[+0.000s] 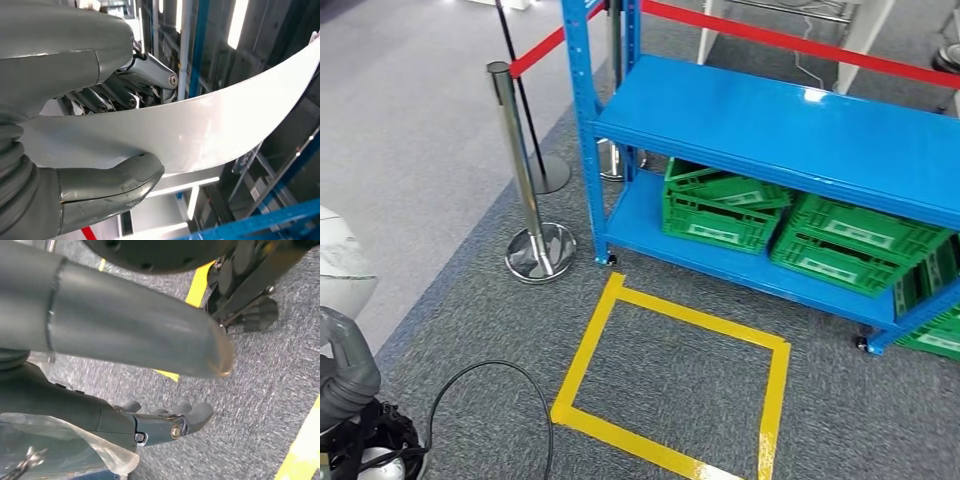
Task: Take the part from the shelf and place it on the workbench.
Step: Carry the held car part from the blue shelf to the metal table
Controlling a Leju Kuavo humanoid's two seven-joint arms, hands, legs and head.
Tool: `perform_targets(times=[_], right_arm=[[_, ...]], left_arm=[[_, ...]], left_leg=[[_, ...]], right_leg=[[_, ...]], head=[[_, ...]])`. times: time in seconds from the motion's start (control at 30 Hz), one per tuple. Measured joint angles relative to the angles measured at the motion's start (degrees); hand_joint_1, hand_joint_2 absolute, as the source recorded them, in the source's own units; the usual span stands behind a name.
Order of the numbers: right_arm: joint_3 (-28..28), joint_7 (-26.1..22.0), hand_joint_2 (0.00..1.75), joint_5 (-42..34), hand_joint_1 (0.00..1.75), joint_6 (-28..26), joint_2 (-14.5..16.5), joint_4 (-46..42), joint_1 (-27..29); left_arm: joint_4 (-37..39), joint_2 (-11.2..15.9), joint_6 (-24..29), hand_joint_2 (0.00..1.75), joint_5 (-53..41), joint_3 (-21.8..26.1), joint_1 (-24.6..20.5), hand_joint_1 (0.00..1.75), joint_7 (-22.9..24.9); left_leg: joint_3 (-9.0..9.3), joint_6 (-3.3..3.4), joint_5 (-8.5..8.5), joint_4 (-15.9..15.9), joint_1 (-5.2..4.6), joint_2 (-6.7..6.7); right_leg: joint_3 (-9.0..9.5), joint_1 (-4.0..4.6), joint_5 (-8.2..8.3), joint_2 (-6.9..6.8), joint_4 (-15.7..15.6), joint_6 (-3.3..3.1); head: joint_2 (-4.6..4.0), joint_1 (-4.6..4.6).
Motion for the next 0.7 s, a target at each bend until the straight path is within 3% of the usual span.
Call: perform_targets(times=[0.03,0.07,0.13,0.2,0.27,0.3,0.37,0.43,0.5,0.53,0.57,0.63,0.7], right_arm=[[0.0,0.0,0.0,0.0,0.0,0.0,-0.1,0.0,0.0],[0.0,0.0,0.0,0.0,0.0,0.0,-0.3,0.0,0.0],[0.0,0.0,0.0,0.0,0.0,0.0,-0.5,0.0,-0.1],[0.0,0.0,0.0,0.0,0.0,0.0,-0.6,0.0,-0.1],[0.0,-0.1,0.0,0.0,0.0,0.1,-0.7,0.0,0.0],[0.0,-0.1,0.0,0.0,0.0,0.1,-0.7,0.0,0.0],[0.0,0.0,0.0,-0.1,0.0,0.6,-0.7,0.0,-0.1],[0.0,0.6,0.0,-0.2,0.0,1.6,-0.8,0.0,-0.1],[0.0,2.4,0.0,-0.5,0.0,3.1,-0.8,0.0,0.1],[0.0,3.8,0.0,-0.7,0.0,4.1,-0.8,0.0,0.0],[0.0,5.2,0.0,-0.9,0.0,5.0,-0.8,0.0,0.0],[-0.1,7.8,0.0,-1.4,0.0,6.4,-0.8,0.0,-0.1],[-0.1,9.7,0.0,-1.8,0.0,7.1,-0.7,0.1,-0.2]], left_arm=[[0.0,0.0,0.0,1.75,0.0,0.0,0.0,1.75,0.0],[0.1,0.0,0.0,1.75,0.0,0.0,0.0,1.75,0.0],[0.1,-0.1,0.0,1.75,0.0,0.0,0.0,1.75,0.0],[0.1,-0.1,0.0,1.75,0.0,0.0,0.0,1.75,0.0],[0.1,-0.1,0.0,1.75,0.1,0.0,0.0,1.75,0.1],[0.1,-0.2,0.0,1.75,0.2,0.0,0.1,1.75,0.1],[0.1,-0.2,0.0,1.75,0.3,0.0,0.0,1.75,0.3],[0.2,-0.1,0.0,1.75,0.5,0.0,-0.1,1.75,0.6],[0.5,-0.1,0.0,1.75,0.7,0.0,-0.2,1.75,0.8],[0.6,-0.1,0.0,1.75,1.0,0.0,-0.3,1.75,0.9],[0.7,0.0,0.0,1.75,1.2,0.0,-0.4,1.75,1.0],[1.0,0.0,0.0,1.75,1.7,0.0,-1.1,1.75,1.0],[1.3,0.0,0.0,1.75,1.8,-0.1,-1.9,1.75,1.0]], left_leg=[[0.02,0.0,0.02,0.1,-0.01,-0.78],[0.06,-0.02,0.01,0.2,0.0,-1.56],[-0.08,-0.24,-0.05,0.6,0.02,-3.03],[-0.62,-0.84,0.05,0.9,0.09,-4.32],[-1.07,-1.59,0.38,1.0,0.22,-5.61],[-1.24,-1.91,0.26,1.1,0.18,-5.43],[-2.55,-2.51,-1.67,4.1,0.03,-3.08],[-5.69,-3.06,-5.34,11.1,0.18,-0.22],[-8.17,-3.38,-7.19,16.8,0.41,0.52],[-8.04,-3.42,-6.52,16.8,0.48,0.67],[-6.76,-3.36,-4.83,14.4,0.51,0.97],[-2.65,-2.98,-1.17,6.4,0.21,3.09],[-0.4,-2.36,-0.04,1.6,-0.31,5.16]], right_leg=[[0.31,-0.01,1.32,0.09,-1.0,-0.07],[1.74,-0.06,3.55,0.43,-4.2,-0.18],[5.39,-0.32,7.25,2.92,-12.3,-0.45],[7.41,-0.44,8.02,4.89,-16.2,-0.62],[7.85,-0.38,7.95,4.12,-16.6,-0.91],[7.96,-0.44,8.1,3.43,-16.8,-1.19],[8.17,-0.66,8.33,1.83,-17.2,-1.82],[8.24,-0.58,8.27,0.12,-17.2,-2.15],[8.24,-0.49,8.13,-1.63,-17.2,-2.22],[8.29,-0.48,8.07,-2.44,-17.1,-2.19],[8.4,-0.48,7.98,-3.18,-17.1,-2.14],[8.74,-0.34,7.72,-4.43,-17.1,-1.84],[8.9,0.0,7.44,-5.51,-17.1,-1.32]], head=[[0.0,0.0],[0.0,-0.01],[0.0,-0.03],[0.01,-0.04],[0.01,-0.03],[0.0,-0.05],[0.0,-0.41],[0.0,-0.75],[0.0,-0.77],[0.0,-0.78],[0.0,-0.79],[0.0,-0.79],[0.0,-0.72]])
